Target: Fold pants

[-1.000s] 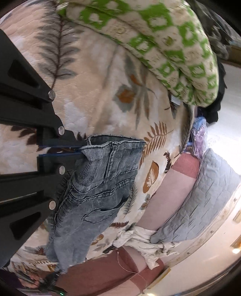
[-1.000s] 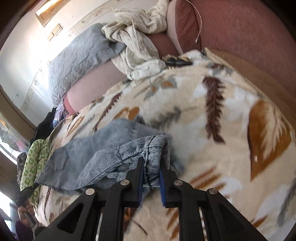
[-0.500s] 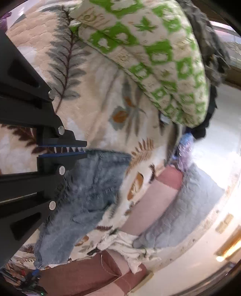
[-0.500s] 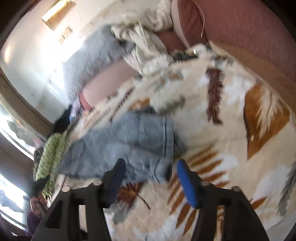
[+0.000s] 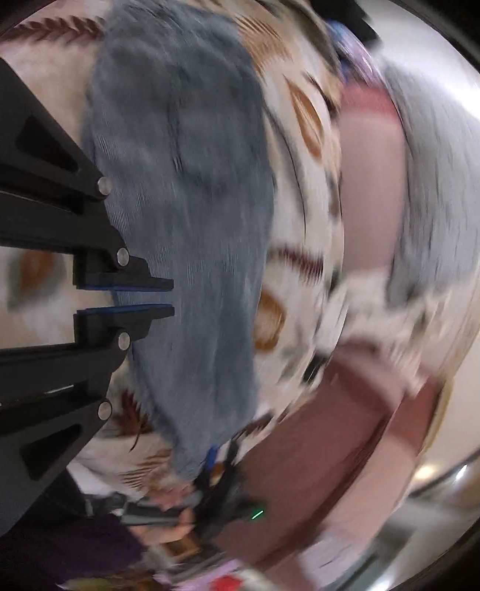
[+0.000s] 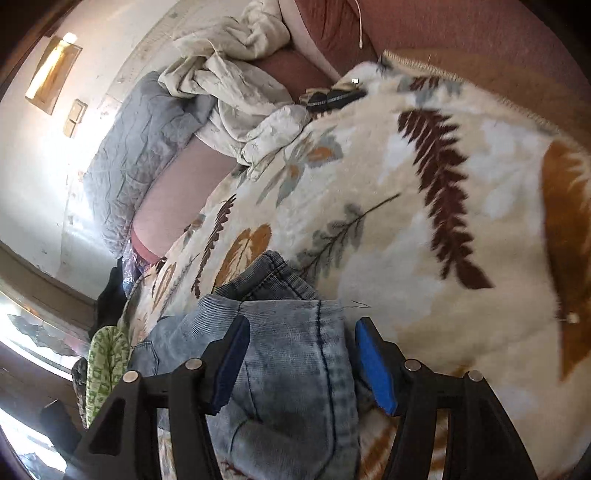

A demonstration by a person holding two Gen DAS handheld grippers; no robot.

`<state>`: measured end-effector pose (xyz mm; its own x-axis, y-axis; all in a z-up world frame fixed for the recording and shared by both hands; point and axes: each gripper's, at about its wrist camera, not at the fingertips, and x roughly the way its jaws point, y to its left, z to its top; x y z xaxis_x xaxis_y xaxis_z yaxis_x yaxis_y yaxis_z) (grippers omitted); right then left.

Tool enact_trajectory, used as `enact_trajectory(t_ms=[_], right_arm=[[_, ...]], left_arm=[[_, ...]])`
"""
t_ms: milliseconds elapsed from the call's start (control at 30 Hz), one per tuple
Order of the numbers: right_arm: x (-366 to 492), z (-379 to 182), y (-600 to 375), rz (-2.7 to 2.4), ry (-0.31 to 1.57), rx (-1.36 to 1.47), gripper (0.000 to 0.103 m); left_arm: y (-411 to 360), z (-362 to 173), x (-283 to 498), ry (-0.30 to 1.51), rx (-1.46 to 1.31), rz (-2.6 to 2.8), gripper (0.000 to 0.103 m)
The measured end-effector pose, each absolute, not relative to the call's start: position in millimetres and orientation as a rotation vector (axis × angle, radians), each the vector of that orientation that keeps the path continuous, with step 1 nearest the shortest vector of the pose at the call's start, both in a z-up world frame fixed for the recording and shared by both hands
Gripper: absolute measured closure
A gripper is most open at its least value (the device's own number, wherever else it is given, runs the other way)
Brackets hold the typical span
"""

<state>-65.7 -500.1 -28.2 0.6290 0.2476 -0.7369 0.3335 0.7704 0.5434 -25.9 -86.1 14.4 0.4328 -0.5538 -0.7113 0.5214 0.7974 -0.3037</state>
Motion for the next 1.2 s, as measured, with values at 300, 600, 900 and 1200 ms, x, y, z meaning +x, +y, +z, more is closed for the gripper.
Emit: enact_trajectory(t_ms=[300,600,900,1200], right_arm=[[-59,-5,-477,0.015,0.816,0.565,0.087],[-31,24,-441,0.335,0.694,0.639,0.087],[-21,-13,-385,0.557,1.036,0.638,0.038],[-48,4,-478,0.324,0.713,0.925,0.029]], left_arm=[[-141,-3,-33,0.908,0.06,-0.729,0.066],[-136,-28,-24,0.938,0.017,-0.717,0.066],[-91,-22,7,0.921,-0.114,-0.612,0.066],[-106,-23,-1,0.918,-0.075,-0.664,0.066]])
